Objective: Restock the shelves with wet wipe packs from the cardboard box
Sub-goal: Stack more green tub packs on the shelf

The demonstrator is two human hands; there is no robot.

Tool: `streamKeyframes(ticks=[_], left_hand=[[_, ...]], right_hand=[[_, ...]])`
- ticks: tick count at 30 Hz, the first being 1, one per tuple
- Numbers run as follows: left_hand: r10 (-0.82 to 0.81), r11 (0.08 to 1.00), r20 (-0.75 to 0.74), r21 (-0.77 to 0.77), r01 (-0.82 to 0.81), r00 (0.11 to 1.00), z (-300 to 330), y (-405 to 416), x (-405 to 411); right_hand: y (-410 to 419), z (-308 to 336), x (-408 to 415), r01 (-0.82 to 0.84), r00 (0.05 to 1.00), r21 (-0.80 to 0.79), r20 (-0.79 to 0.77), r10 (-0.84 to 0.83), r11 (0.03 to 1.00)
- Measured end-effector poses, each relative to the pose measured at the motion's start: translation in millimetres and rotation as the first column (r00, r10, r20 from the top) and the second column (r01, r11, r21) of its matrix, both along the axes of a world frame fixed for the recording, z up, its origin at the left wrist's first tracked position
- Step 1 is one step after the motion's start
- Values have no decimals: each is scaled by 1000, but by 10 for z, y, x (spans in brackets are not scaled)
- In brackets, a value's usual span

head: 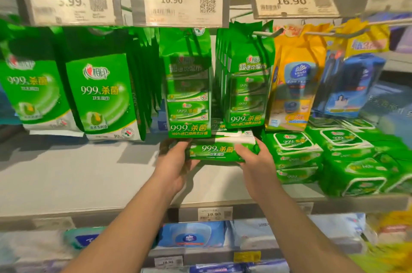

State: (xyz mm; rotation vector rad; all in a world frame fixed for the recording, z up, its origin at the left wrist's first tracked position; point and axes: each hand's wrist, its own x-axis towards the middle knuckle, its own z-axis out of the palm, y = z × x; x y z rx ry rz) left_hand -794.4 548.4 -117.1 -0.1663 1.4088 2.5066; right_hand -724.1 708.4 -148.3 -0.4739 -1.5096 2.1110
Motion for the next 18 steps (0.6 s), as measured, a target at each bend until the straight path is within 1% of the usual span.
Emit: streamKeyframes(ticks=[3, 6, 11, 12, 14, 16, 18], left_hand=[[-8, 1000, -59, -27, 6, 998, -20, 18, 11], [-58, 994, -68, -95, 51, 996, -11, 17, 31], [-111, 971, -35, -218, 100, 993, -72, 77, -92], [-130, 963, -37, -243, 118, 991, -69, 83, -121], [-158, 943, -85, -307, 125, 984, -86, 92, -179], [-162, 885, -190, -461, 58, 968, -120, 74, -259], [-104, 811, -320, -575, -106, 942, -263, 45, -409]], right_hand=[[8, -67, -58, 31, 999, -20, 30, -30, 999], [-38, -69, -92, 74, 997, 29, 15, -74, 997], [-26, -82, -238, 171, 980, 116, 77, -181, 978], [-3, -84, -276, 190, 974, 154, 98, -206, 970], [35, -84, -321, 243, 958, 189, 106, -266, 951], [49, -109, -413, 320, 930, 229, 112, -351, 920], [38, -133, -506, 343, 917, 225, 130, -377, 912]])
